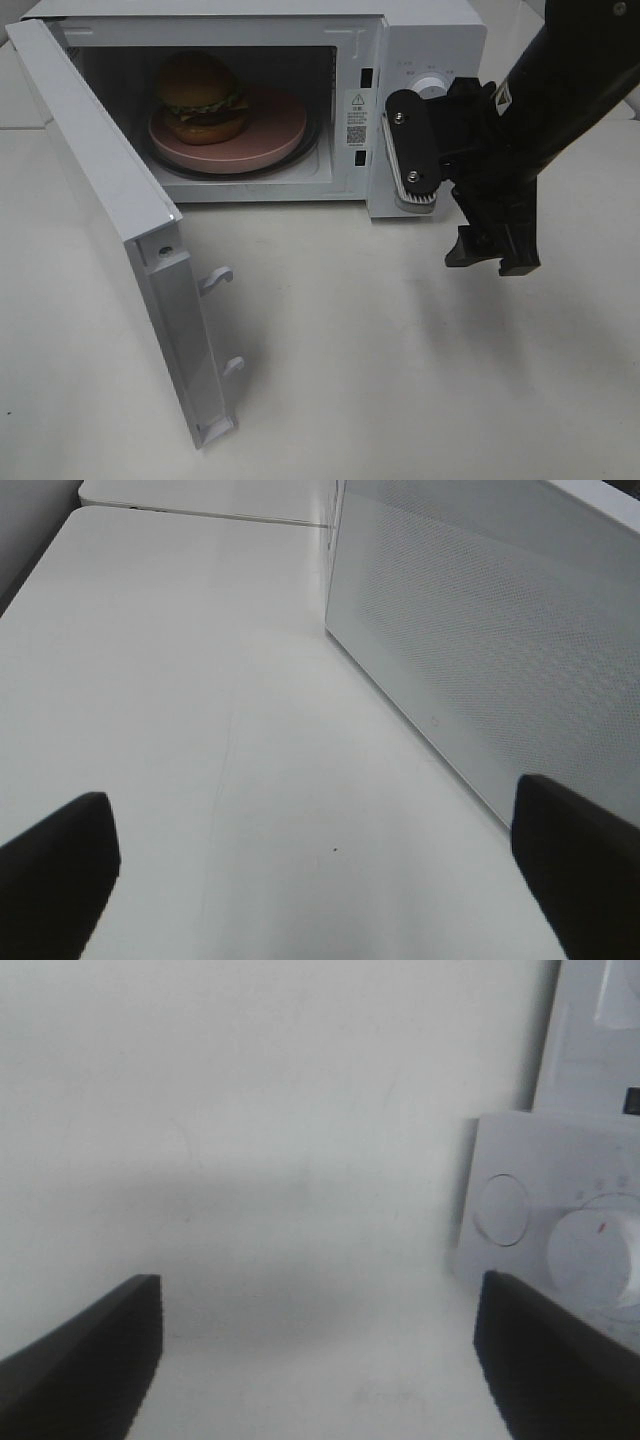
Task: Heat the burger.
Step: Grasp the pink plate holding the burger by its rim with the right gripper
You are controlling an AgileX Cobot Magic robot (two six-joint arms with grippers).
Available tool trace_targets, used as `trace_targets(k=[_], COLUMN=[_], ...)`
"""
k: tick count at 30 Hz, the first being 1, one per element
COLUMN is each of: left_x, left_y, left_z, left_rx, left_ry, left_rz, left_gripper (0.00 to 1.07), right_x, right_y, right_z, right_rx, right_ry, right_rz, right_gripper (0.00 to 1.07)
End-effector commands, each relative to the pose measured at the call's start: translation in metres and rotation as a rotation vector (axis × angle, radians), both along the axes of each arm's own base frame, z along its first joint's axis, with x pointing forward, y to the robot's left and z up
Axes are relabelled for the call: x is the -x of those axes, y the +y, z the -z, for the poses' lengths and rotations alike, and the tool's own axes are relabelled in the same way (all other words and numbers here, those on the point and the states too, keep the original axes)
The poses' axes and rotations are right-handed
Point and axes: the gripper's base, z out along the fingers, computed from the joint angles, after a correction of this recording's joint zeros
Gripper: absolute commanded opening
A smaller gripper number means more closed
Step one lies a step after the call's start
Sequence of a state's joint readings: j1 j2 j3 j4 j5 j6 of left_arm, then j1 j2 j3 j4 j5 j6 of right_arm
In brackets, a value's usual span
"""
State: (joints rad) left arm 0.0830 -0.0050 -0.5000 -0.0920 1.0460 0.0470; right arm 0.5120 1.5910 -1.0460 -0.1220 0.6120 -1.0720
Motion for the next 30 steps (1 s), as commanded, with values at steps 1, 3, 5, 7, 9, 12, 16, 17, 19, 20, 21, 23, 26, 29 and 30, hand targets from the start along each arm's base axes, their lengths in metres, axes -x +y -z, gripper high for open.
trace_targets(k=[1, 3, 5, 7, 9, 12, 16, 17, 19, 20, 21, 23, 26, 29, 30], left_x=[0.002, 0.002, 0.002, 0.002, 0.002, 0.002, 0.002, 0.002, 0.002, 0.002, 0.002, 0.002, 0.002, 0.002, 0.002], left_y=[0.000, 0.000, 0.000, 0.000, 0.000, 0.000, 0.000, 0.000, 0.000, 0.000, 0.000, 0.000, 0.000, 0.000, 0.000], left_z=[0.000, 0.000, 0.000, 0.000, 0.000, 0.000, 0.000, 0.000, 0.000, 0.000, 0.000, 0.000, 0.000, 0.000, 0.000], left_rx=[0.002, 0.002, 0.002, 0.002, 0.002, 0.002, 0.002, 0.002, 0.002, 0.002, 0.002, 0.002, 0.002, 0.002, 0.002], left_ry=[-0.027, -0.027, -0.027, -0.027, -0.027, -0.027, -0.027, -0.027, -0.027, -0.027, -0.027, -0.027, -0.027, -0.027, -0.027], left_rz=[0.004, 0.004, 0.004, 0.004, 0.004, 0.004, 0.004, 0.004, 0.004, 0.004, 0.004, 0.004, 0.004, 0.004, 0.004], left_gripper=[1.02, 1.02, 1.02, 1.02, 1.02, 1.02, 1.02, 1.02, 1.02, 1.02, 1.02, 1.02, 1.02, 1.02, 1.02], right_x=[-0.001, -0.002, -0.005, -0.006, -0.009, -0.016, -0.021, -0.021, -0.023, -0.023, -0.025, -0.027, -0.031, -0.035, -0.035], right_y=[0.005, 0.009, 0.016, 0.018, 0.022, 0.028, 0.034, 0.037, 0.043, 0.048, 0.055, 0.062, 0.073, 0.084, 0.084], right_z=[-0.005, -0.008, -0.017, -0.020, -0.027, -0.035, -0.032, -0.030, -0.029, -0.029, -0.027, -0.025, -0.023, -0.018, -0.018], right_rx=[-0.013, -0.011, -0.017, -0.020, -0.036, -0.045, -0.046, -0.044, -0.044, -0.048, -0.057, -0.065, -0.074, -0.085, -0.085], right_ry=[-0.049, -0.073, -0.121, -0.132, -0.164, -0.197, -0.196, -0.193, -0.200, -0.204, -0.215, -0.224, -0.235, -0.248, -0.248], right_rz=[-0.001, -0.015, -0.042, -0.049, -0.058, -0.067, -0.075, -0.085, -0.100, -0.111, -0.128, -0.142, -0.162, -0.183, -0.183], right_gripper=[0.91, 0.91, 0.91, 0.91, 0.90, 0.90, 0.89, 0.89, 0.88, 0.88, 0.88, 0.88, 0.87, 0.87, 0.87])
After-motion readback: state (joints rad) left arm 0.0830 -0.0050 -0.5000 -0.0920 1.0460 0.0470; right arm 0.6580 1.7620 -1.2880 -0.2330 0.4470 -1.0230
